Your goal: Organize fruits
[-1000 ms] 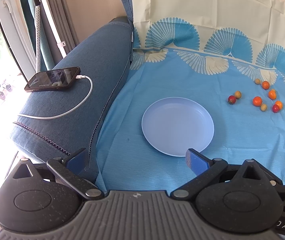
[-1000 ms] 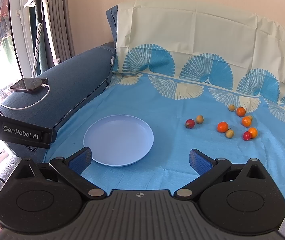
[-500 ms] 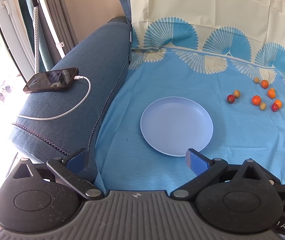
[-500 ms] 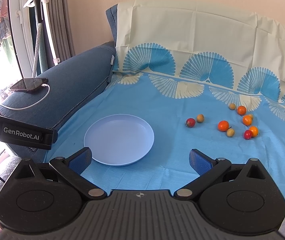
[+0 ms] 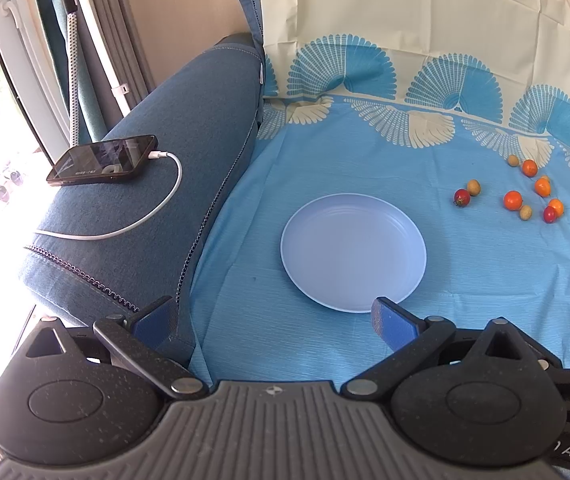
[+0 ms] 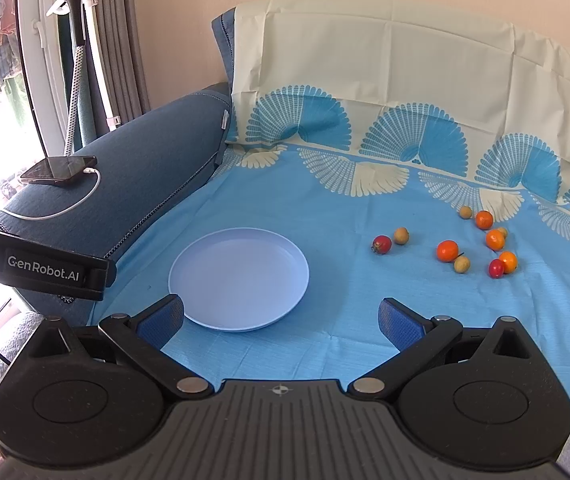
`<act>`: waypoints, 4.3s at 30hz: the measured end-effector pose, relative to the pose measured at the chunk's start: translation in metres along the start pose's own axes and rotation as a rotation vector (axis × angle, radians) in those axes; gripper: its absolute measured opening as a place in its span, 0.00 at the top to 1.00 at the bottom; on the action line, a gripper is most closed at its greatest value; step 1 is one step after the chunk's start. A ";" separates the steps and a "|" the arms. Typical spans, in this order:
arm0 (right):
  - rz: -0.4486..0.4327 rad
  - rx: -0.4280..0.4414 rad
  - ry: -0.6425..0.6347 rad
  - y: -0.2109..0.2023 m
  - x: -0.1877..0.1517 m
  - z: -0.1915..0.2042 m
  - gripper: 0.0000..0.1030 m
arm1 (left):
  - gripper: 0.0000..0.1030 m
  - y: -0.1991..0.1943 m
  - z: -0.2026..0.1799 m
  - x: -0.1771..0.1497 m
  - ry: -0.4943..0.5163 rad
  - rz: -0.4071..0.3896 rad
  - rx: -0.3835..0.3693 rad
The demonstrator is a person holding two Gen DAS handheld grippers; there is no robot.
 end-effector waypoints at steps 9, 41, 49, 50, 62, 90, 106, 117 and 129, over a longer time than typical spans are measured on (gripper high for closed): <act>0.003 0.001 0.007 0.001 -0.001 -0.002 0.00 | 0.00 0.000 0.000 0.000 0.003 0.001 -0.003; -0.021 -0.006 0.080 -0.008 -0.007 -0.019 0.00 | 0.00 -0.014 -0.021 0.005 0.047 -0.006 -0.042; -0.049 -0.066 0.159 -0.010 -0.011 -0.055 0.00 | 0.00 -0.009 -0.054 0.014 0.091 0.007 -0.075; -0.056 -0.083 0.169 -0.011 -0.012 -0.062 0.00 | 0.00 -0.007 -0.061 0.016 0.100 0.007 -0.082; -0.069 -0.372 0.329 0.012 -0.028 -0.190 0.00 | 0.00 0.058 -0.185 0.082 0.215 0.047 -0.214; 0.201 -0.442 0.499 0.265 0.027 -0.385 0.10 | 0.57 0.307 -0.287 0.161 0.196 0.291 -0.263; 0.057 -0.390 0.534 0.186 0.032 -0.376 0.62 | 0.92 0.241 -0.283 0.152 0.216 0.154 -0.339; 0.141 -0.424 0.610 0.160 -0.033 -0.362 0.61 | 0.37 0.265 -0.271 0.137 0.222 0.235 -0.332; 0.148 -0.432 0.531 0.176 -0.056 -0.355 0.61 | 0.41 0.272 -0.290 0.106 0.300 0.282 -0.330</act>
Point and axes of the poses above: each gripper's, at about its wrist camera, not at the fingertips, and y roughly the way its jaws point, z to its left, x to its top, the point moved 2 cm from there along y, roughly the way its jaws point, and after that the axes turned 4 degrees about z, right-handed, at the moved point
